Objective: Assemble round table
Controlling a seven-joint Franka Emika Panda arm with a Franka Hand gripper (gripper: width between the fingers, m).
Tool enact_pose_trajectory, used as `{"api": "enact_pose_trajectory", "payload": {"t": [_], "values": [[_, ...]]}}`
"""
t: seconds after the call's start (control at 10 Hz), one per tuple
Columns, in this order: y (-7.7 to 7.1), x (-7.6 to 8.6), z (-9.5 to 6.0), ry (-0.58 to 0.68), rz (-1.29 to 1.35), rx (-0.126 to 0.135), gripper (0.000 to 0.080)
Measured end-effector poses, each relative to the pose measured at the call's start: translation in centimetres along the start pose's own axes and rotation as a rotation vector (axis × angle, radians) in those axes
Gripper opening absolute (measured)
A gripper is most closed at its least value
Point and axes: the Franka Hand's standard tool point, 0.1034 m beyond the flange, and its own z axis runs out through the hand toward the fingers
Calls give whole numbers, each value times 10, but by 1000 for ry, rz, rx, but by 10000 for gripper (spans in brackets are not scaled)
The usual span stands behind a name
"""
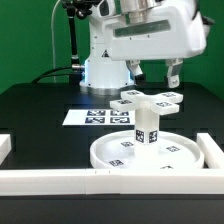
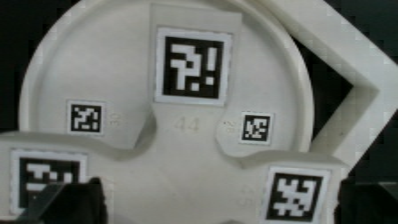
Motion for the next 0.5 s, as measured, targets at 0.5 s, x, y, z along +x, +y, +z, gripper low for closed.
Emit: {"api": "enact_pose_trajectory", "payload": {"t": [0.5], "values": [[0, 1, 0, 1, -306, -1, 648]]}}
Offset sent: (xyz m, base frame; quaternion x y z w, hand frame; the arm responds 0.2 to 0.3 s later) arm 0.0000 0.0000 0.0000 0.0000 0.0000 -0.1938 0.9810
